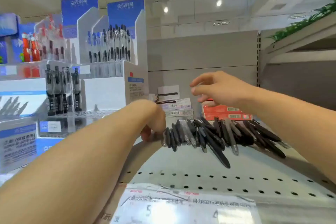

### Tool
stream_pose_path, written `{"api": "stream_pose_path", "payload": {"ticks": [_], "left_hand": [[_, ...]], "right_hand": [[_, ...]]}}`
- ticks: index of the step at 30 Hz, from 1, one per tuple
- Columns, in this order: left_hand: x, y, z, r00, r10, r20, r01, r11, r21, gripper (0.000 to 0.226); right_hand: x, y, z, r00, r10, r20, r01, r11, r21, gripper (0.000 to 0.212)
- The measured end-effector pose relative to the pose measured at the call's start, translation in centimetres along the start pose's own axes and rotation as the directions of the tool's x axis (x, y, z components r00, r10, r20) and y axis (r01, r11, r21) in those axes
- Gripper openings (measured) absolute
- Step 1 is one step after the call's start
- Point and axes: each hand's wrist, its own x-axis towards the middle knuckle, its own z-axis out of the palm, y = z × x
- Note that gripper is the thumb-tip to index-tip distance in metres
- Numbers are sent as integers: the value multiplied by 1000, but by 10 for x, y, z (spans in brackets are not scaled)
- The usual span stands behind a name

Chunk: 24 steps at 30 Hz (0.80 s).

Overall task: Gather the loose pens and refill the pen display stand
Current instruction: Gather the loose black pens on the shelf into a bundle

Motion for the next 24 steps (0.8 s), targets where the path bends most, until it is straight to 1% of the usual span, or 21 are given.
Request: {"api": "stream_pose_path", "payload": {"ticks": [1,4,5,6,8,9,10,11,12,13,14,15,16,17,18,19,20,21,22,23,24], "left_hand": [[1,0,0,999,2,-33,-2,1000,-6,16],[-5,-5,-8,974,-29,-223,-3,990,-140,11],[-6,-7,-10,954,-24,-300,-34,982,-187,13],[-7,-8,-12,920,-35,-391,-67,967,-244,21],[-9,-9,-12,837,-59,-545,-188,903,-386,35],[-10,-8,-10,802,-87,-591,-278,821,-498,39],[-15,-5,-9,777,-112,-619,-387,691,-611,42],[-19,-1,-9,767,-105,-633,-493,535,-686,42],[-23,3,-8,766,-59,-640,-574,385,-722,39],[-27,7,-7,758,14,-653,-631,273,-726,35],[-30,10,-6,737,100,-668,-672,218,-708,32],[-33,12,-5,715,184,-674,-699,214,-682,28],[-34,13,-3,698,253,-670,-716,234,-658,24],[-34,14,-3,698,293,-653,-715,256,-650,20],[-33,13,-3,722,301,-623,-691,281,-666,21],[-30,12,-3,764,276,-584,-646,320,-693,26],[-26,9,-3,807,224,-546,-587,405,-701,28],[-22,6,-2,839,164,-519,-515,550,-657,27],[-17,2,0,859,131,-495,-432,704,-563,23],[-12,-1,4,885,120,-451,-347,814,-465,20],[-8,-3,8,914,112,-390,-273,880,-388,20]], "right_hand": [[0,3,2,999,33,3,-33,997,62,10],[-3,11,3,996,89,7,-89,980,180,9],[-5,14,3,992,127,18,-128,963,236,10],[-6,15,3,985,170,29,-171,940,296,12],[-9,17,1,970,232,67,-240,900,364,21],[-11,16,1,964,254,85,-267,892,366,25],[-14,15,1,958,271,95,-287,885,366,30],[-15,13,2,953,285,99,-301,875,379,35],[-15,12,2,950,296,96,-309,859,409,39],[-15,11,3,947,309,81,-311,832,459,42],[-15,10,4,948,313,48,-292,806,514,41],[-14,8,5,952,305,1,-254,791,556,36],[-13,7,5,955,292,-56,-209,792,573,28],[-12,6,6,955,274,-109,-164,801,575,21],[-12,5,6,953,260,-157,-128,812,569,16],[-12,4,5,950,249,-190,-102,819,565,12],[-13,3,4,949,239,-204,-87,823,561,9],[-14,2,2,954,226,-199,-79,825,559,7],[-18,1,0,961,214,-177,-83,830,551,6],[-22,1,0,969,201,-141,-96,838,537,8],[-27,0,0,979,180,-92,-107,848,519,11]]}}
